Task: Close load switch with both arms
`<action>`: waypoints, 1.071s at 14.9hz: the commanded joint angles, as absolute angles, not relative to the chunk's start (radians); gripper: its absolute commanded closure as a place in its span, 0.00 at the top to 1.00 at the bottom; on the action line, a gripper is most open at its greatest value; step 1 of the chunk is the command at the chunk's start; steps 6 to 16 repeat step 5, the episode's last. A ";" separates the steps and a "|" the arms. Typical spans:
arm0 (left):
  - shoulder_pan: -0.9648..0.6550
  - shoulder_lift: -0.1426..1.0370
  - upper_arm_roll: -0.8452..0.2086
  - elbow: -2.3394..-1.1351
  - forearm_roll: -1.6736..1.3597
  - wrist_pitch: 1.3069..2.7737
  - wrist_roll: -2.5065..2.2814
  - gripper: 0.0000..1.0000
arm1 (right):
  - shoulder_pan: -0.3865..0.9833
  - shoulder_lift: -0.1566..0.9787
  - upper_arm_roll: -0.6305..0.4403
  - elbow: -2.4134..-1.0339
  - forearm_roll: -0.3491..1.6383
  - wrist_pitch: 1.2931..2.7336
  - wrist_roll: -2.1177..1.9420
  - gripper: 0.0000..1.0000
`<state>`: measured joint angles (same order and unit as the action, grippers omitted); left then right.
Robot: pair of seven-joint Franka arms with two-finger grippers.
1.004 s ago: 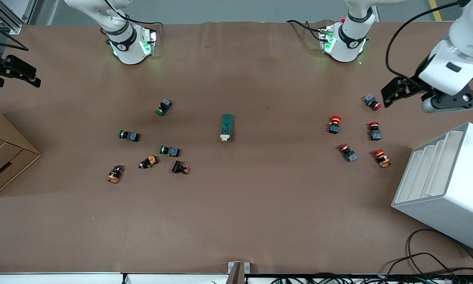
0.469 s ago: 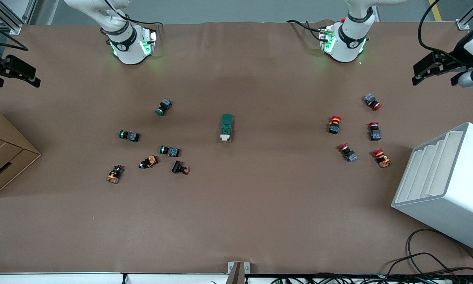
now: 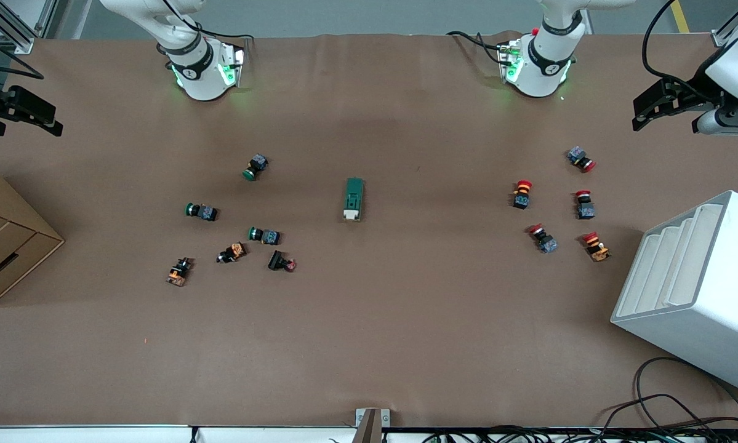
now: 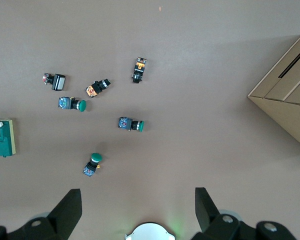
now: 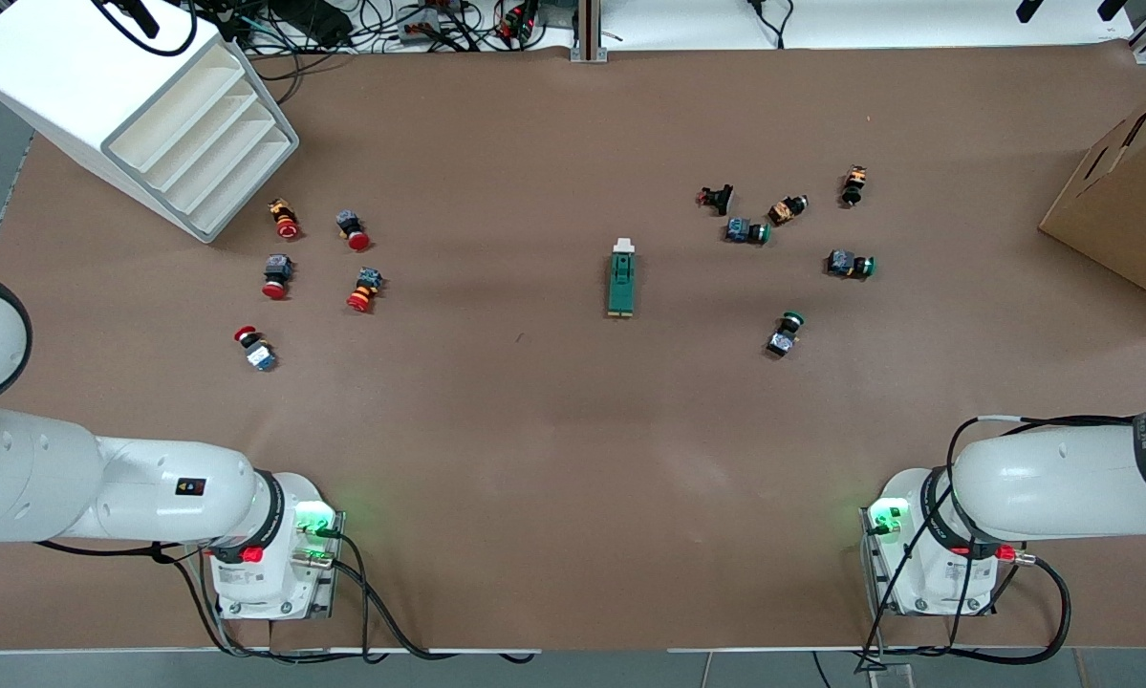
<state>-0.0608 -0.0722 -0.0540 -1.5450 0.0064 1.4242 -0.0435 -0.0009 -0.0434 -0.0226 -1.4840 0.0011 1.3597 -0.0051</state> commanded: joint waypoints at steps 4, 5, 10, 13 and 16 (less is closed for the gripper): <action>-0.061 -0.072 -0.051 -1.509 -0.002 1.430 -0.026 1.00 | -0.018 -0.074 -0.012 -1.511 0.005 1.374 -0.020 1.00; -0.063 -0.063 -0.051 -1.509 0.002 1.430 -0.026 1.00 | -0.018 -0.074 -0.012 -1.511 0.005 1.374 -0.020 1.00; -0.063 -0.063 -0.051 -1.509 0.002 1.430 -0.026 1.00 | -0.018 -0.074 -0.012 -1.511 0.005 1.374 -0.020 1.00; -0.063 -0.063 -0.051 -1.509 0.002 1.430 -0.026 1.00 | -0.018 -0.074 -0.012 -1.511 0.005 1.374 -0.020 1.00; -0.063 -0.063 -0.051 -1.509 0.002 1.430 -0.026 1.00 | -0.018 -0.074 -0.012 -1.511 0.005 1.374 -0.020 1.00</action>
